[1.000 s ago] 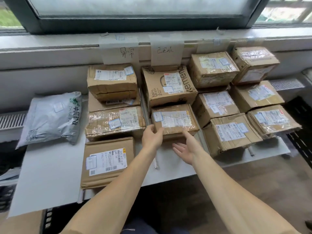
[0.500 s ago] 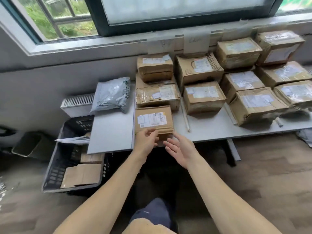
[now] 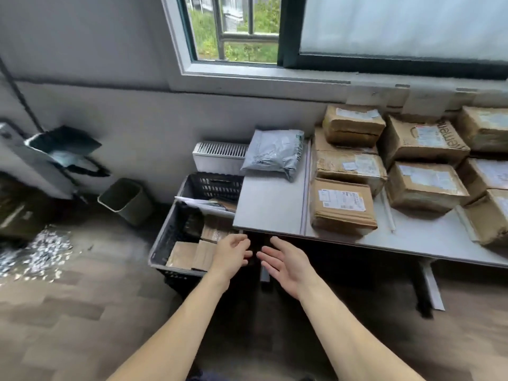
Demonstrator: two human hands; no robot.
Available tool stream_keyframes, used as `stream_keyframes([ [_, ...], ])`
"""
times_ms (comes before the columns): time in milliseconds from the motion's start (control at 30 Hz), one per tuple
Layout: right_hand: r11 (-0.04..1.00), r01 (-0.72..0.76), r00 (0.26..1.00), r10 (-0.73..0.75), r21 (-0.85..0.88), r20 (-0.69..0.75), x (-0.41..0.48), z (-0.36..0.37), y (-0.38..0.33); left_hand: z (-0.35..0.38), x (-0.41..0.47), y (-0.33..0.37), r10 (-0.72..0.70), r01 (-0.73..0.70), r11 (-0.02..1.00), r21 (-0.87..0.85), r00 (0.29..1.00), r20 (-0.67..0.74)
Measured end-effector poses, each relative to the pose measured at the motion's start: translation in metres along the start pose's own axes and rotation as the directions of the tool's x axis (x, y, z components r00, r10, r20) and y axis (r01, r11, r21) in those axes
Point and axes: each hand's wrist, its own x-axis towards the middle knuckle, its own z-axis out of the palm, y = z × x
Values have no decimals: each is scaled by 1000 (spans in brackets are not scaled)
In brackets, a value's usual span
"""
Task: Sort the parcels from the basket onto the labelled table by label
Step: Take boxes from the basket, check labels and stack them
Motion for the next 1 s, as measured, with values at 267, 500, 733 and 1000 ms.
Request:
stream_keyframes([
  [267, 978, -53, 997, 40, -202, -67, 30, 148, 113, -167, 36, -49, -140, 139, 990, 35, 989, 39],
  [500, 967, -106, 981, 64, -230, -185, 51, 182, 145, -213, 73, -54, -226, 220, 973, 72, 971, 78],
  [733, 982, -168, 947, 135, -88, -293, 116, 171, 125, -201, 126, -37, -271, 251, 956, 150, 954, 131],
  [1000, 957, -266, 933, 225, -118, -279, 183, 170, 113, -196, 191, -29, -353, 322, 911, 258, 932, 79],
])
